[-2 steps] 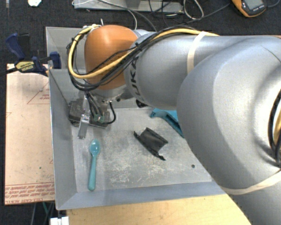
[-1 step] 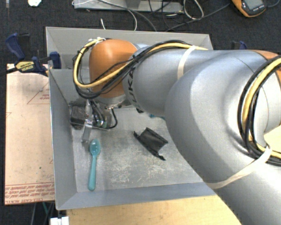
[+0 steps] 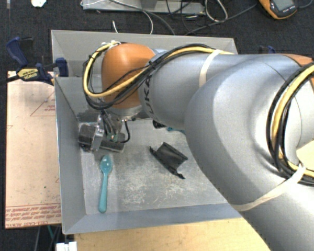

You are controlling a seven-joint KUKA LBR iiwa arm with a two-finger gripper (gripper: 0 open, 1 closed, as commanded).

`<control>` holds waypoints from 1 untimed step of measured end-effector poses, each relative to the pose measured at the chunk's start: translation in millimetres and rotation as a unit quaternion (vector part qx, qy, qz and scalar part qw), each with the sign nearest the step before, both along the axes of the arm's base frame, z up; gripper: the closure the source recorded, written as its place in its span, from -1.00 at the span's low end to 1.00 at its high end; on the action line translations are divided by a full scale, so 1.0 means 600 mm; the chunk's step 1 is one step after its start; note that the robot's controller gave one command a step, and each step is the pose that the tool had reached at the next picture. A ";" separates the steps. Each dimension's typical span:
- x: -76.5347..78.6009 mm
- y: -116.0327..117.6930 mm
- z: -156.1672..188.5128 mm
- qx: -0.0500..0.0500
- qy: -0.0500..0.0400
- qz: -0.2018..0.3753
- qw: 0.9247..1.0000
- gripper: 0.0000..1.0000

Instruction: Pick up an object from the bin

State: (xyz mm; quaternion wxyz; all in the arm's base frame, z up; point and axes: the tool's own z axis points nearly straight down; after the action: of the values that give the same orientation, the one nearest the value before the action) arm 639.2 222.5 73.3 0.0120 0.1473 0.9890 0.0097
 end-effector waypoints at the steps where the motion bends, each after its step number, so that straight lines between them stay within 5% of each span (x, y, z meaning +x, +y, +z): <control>1: 0.000 0.000 0.000 0.000 0.000 0.000 1.000 1.00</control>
Offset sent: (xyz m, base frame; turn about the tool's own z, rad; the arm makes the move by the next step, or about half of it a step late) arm -0.0001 -0.0001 0.0189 0.0002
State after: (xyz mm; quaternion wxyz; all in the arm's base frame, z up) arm 639.2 222.4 73.3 0.0119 0.1474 0.9890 0.0097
